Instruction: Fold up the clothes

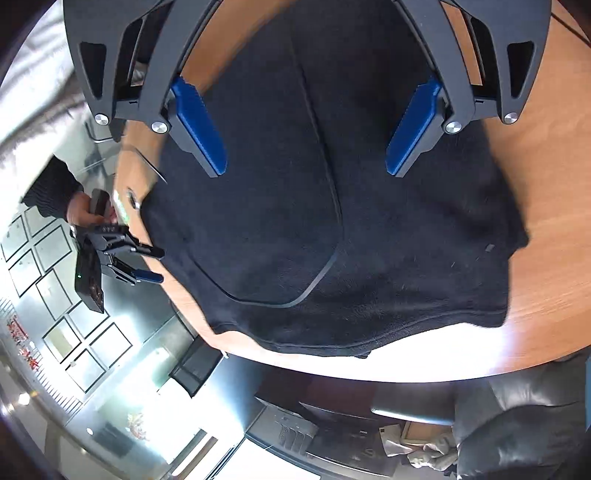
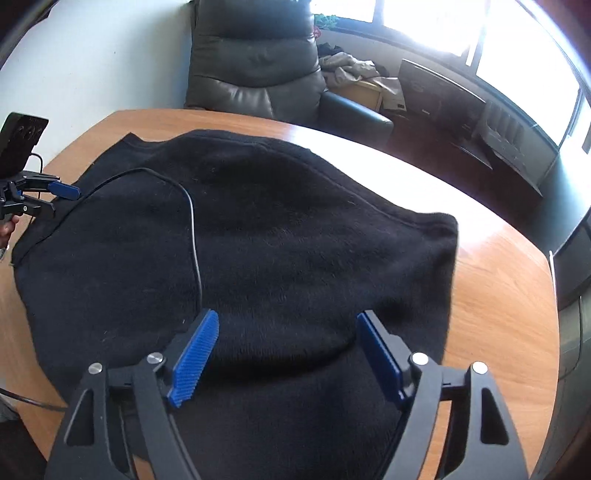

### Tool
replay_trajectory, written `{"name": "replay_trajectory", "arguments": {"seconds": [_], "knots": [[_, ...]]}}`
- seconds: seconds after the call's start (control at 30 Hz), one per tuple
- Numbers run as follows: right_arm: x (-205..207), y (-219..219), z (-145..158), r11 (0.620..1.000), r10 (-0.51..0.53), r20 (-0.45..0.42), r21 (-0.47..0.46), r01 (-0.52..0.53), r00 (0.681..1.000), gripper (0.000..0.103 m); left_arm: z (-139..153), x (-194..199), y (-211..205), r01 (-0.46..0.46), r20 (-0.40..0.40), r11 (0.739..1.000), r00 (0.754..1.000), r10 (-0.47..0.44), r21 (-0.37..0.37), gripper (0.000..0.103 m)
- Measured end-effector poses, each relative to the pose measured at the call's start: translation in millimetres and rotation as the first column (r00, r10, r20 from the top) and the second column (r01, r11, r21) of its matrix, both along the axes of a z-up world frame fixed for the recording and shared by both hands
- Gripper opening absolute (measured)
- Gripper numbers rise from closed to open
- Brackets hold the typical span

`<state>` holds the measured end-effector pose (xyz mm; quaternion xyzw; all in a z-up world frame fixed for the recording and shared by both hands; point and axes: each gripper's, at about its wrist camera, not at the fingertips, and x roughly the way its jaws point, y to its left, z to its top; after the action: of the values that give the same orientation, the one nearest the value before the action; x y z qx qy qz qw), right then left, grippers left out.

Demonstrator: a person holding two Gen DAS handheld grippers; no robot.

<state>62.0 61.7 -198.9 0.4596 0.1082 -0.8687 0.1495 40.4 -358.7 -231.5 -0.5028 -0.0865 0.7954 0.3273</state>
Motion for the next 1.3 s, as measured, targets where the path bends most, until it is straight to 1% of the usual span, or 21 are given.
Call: {"name": "replay_trajectory", "arguments": {"seconds": [0.03,0.13,0.2,0.27,0.33,0.37,0.43,0.5,0.57,0.63,0.7,0.73,0.83,0.9,0.97,1.0,1.03,1.13,1.2,1.23,1.3], "knots": [[13,13,10,1.000,-0.011,-0.010,0.011,0.011,1.000,0.082,8,16,-4,0.003,0.011,1.000,1.000,-0.003,-0.014,0.092],[53,62,41,0.994,-0.082,-0.002,0.067,0.081,0.997,0.088,20,64,-10,0.018,0.068,0.993,0.998,-0.010,-0.116,0.092],[70,90,55,0.982,-0.142,0.013,0.125,0.139,0.990,0.088,16,99,-16,0.004,0.148,0.983,0.989,0.024,-0.186,0.093],[88,113,62,0.968,-0.189,0.040,0.173,0.179,0.981,0.089,8,133,-24,-0.013,0.250,0.966,0.965,0.079,-0.258,0.093],[95,133,64,0.959,-0.209,0.063,0.211,0.192,0.976,0.089,13,152,-31,-0.028,0.272,0.953,0.956,0.114,-0.300,0.093],[100,139,65,0.955,-0.208,0.066,0.227,0.188,0.976,0.089,20,153,-33,-0.051,0.256,0.953,0.958,0.132,-0.300,0.093],[100,139,65,0.954,-0.197,0.050,0.239,0.179,0.979,0.089,37,150,-38,-0.099,0.211,0.954,0.964,0.163,-0.284,0.093],[98,139,65,0.957,-0.184,0.029,0.235,0.172,0.983,0.089,57,139,-42,-0.143,0.141,0.951,0.972,0.187,-0.274,0.093],[95,143,68,0.961,-0.181,0.022,0.218,0.172,0.983,0.089,77,136,-57,-0.198,0.091,0.946,0.969,0.228,-0.257,0.093],[113,159,81,0.958,-0.214,0.018,0.199,0.207,0.977,0.089,89,133,-73,-0.247,0.060,0.934,0.961,0.270,-0.258,0.093],[130,177,93,0.952,-0.249,0.015,0.188,0.242,0.968,0.089,92,135,-85,-0.276,0.045,0.913,0.952,0.303,-0.301,0.093],[135,187,100,0.946,-0.260,0.008,0.205,0.253,0.966,0.089,94,136,-91,-0.290,0.038,0.901,0.947,0.318,-0.323,0.093],[142,213,113,0.922,-0.280,-0.024,0.273,0.275,0.960,0.089,94,123,-94,-0.295,0.014,0.889,0.947,0.320,-0.349,0.093],[141,230,119,0.903,-0.288,-0.041,0.322,0.285,0.957,0.089,93,115,-92,-0.263,-0.003,0.886,0.959,0.283,-0.382,0.093],[138,251,121,0.873,-0.303,-0.048,0.386,0.297,0.952,0.089,92,112,-99,-0.249,-0.022,0.870,0.964,0.265,-0.425,0.093],[141,266,124,0.855,-0.325,-0.050,0.412,0.316,0.944,0.089,92,111,-109,-0.261,-0.021,0.868,0.960,0.279,-0.423,0.093],[142,279,128,0.844,-0.351,-0.059,0.412,0.343,0.935,0.089,87,108,-116,-0.278,-0.012,0.867,0.954,0.300,-0.414,0.093],[141,315,134,0.820,-0.424,-0.095,0.383,0.426,0.901,0.089,71,96,-135,-0.329,0.017,0.861,0.931,0.364,-0.387,0.093],[134,323,131,0.817,-0.449,-0.117,0.348,0.460,0.886,0.089,58,77,-119,-0.312,0.012,0.882,0.941,0.338,-0.353,0.093],[129,319,126,0.826,-0.445,-0.120,0.329,0.458,0.888,0.089,51,63,-102,-0.286,0.011,0.902,0.952,0.305,-0.324,0.093],[108,294,104,0.866,-0.401,-0.108,0.278,0.415,0.910,0.089,38,34,-65,-0.227,0.005,0.938,0.972,0.236,-0.262,0.093]]}}
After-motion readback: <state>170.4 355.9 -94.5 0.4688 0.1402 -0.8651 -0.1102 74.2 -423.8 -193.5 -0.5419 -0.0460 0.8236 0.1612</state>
